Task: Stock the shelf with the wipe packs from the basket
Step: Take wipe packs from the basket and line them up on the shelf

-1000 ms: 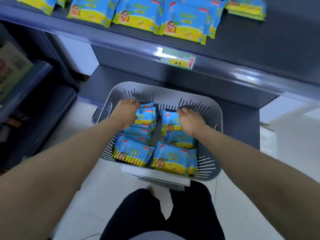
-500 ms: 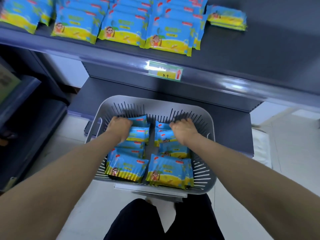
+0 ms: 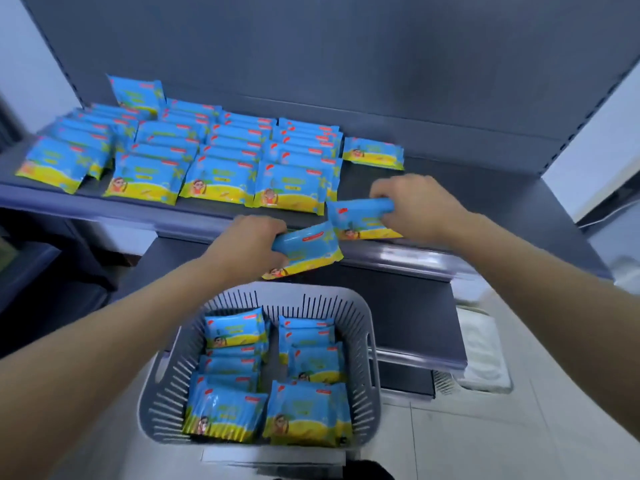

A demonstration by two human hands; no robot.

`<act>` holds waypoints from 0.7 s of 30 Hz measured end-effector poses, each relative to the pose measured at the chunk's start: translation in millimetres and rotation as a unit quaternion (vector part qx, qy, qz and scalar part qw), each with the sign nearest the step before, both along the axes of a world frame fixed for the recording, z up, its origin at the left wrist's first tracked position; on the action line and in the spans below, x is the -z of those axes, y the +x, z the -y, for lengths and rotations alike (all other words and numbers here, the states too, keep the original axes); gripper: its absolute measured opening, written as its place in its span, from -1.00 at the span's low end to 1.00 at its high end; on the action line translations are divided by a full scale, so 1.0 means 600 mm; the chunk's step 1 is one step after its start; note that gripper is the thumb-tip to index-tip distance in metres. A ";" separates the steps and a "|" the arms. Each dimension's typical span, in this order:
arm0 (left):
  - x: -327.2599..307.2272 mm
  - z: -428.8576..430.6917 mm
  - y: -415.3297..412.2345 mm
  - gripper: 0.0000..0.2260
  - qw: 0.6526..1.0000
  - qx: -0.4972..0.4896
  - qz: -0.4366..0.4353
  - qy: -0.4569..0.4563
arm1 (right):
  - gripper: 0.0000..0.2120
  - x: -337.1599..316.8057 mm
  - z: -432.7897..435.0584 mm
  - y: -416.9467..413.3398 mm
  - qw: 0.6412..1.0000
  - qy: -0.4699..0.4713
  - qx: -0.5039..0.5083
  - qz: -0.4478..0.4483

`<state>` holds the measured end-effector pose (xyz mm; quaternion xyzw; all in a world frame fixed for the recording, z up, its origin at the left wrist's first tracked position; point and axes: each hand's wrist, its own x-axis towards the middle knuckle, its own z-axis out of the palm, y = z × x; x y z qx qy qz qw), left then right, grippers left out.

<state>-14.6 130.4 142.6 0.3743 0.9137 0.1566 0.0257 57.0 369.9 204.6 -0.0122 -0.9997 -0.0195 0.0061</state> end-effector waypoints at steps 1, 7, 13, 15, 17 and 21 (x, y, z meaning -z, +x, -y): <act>-0.020 -0.013 -0.001 -0.81 0.999 -0.003 -0.026 0.024 | -0.78 -0.020 -0.017 -0.009 1.000 -0.017 0.018 -0.019; -0.100 -0.094 -0.028 -0.80 0.995 -0.002 -0.066 0.080 | -0.72 -0.054 -0.119 -0.099 0.993 -0.076 0.086 -0.041; -0.104 -0.193 -0.062 -0.85 0.998 0.031 -0.055 0.026 | -0.56 -0.013 -0.197 -0.203 0.991 -0.106 0.083 0.027; -0.099 -0.222 -0.079 -0.87 0.998 0.034 -0.055 0.012 | -0.55 0.003 -0.214 -0.237 0.990 -0.111 0.076 0.041; -0.095 -0.247 -0.099 -0.89 0.999 0.028 -0.046 0.002 | -0.61 0.017 -0.229 -0.268 0.990 -0.108 0.073 0.052; -0.090 -0.297 -0.142 -0.84 0.999 0.013 -0.035 -0.011 | -0.74 0.035 -0.258 -0.317 0.993 -0.071 0.087 0.037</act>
